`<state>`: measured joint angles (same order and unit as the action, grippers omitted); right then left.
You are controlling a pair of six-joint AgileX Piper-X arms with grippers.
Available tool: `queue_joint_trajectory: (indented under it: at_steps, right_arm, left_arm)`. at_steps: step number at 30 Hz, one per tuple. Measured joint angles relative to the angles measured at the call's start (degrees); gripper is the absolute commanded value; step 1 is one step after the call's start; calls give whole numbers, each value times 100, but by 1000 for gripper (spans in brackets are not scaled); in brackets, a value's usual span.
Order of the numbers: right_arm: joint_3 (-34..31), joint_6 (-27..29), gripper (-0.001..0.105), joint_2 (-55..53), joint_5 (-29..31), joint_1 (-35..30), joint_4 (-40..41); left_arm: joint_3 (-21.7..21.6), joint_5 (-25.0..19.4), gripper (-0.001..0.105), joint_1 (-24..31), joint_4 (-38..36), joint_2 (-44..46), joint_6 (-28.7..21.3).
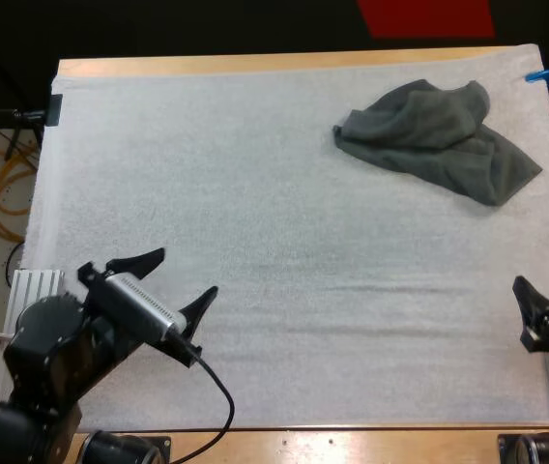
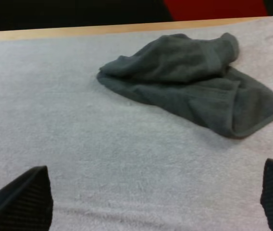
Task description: Pick towel from pile fold and stack
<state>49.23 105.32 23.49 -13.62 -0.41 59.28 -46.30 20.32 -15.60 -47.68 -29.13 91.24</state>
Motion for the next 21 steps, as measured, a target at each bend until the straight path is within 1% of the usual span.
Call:
queue_joint_trajectory:
  at_steps: [3,7,11,13,15,17,19,21]
  right_arm:
    - [26,-14,85,356,-99,0,-25]
    - [26,-29,85,1011,-164,0,-139]
    - [33,-35,85,1948,-171,0,-638]
    - [33,-142,85,2484,-132,0,-962]
    - [33,-298,85,3119,12,0,-1349]
    - [54,-428,85,3691,291,0,-1691]
    - [108,-464,85,4274,637,0,-1984]
    - [250,-480,85,4798,841,0,-2145]
  left_arm:
    - [-20,48,72,-129,2,-221,3]
    - [-20,97,72,-128,43,-398,210]
    - [-20,145,72,-128,254,-454,350]
    - [-20,144,72,-128,340,-453,360]
    - [-20,144,72,-128,400,-453,374]
    - [-20,157,72,-128,440,-453,404]
    - [-20,193,72,-128,445,-453,433]
    - [-20,214,72,-128,445,-453,489]
